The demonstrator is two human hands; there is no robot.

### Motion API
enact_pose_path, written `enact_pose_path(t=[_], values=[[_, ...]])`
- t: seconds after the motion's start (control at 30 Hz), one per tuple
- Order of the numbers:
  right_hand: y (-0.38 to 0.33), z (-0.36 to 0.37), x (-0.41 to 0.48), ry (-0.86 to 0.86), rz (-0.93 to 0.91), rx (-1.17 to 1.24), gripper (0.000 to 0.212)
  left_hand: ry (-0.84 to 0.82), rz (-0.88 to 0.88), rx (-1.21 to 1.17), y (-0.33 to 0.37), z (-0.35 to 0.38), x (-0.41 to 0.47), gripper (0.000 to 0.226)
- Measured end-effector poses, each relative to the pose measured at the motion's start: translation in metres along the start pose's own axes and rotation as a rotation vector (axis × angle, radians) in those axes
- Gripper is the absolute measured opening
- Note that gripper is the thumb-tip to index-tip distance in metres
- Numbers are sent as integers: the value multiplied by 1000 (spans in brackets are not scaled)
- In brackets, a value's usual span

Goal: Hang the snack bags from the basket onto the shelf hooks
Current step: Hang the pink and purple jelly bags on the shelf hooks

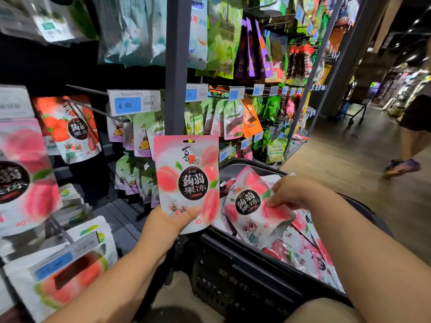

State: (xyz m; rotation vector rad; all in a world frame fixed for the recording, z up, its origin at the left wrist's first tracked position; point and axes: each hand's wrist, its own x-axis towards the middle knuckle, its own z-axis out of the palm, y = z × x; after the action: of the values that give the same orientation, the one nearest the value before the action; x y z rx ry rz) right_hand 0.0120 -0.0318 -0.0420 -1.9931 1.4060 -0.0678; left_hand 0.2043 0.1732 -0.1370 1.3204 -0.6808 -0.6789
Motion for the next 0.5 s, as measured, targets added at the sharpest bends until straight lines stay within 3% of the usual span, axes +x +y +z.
enact_pose_path(t=[0.07, 0.2, 0.33, 0.5], values=[[1, -3, 4, 21, -56, 13, 12, -4, 1, -22, 3, -1, -2, 28], [-4, -8, 0, 87, -205, 165, 27, 2, -9, -72, 7, -5, -6, 29], [-13, -16, -11, 127, -359, 449, 14, 19, -18, -121, 13, -10, -11, 29], [-38, -5, -34, -48, -496, 909, 11, 62, 28, -133, 31, -20, -19, 28]])
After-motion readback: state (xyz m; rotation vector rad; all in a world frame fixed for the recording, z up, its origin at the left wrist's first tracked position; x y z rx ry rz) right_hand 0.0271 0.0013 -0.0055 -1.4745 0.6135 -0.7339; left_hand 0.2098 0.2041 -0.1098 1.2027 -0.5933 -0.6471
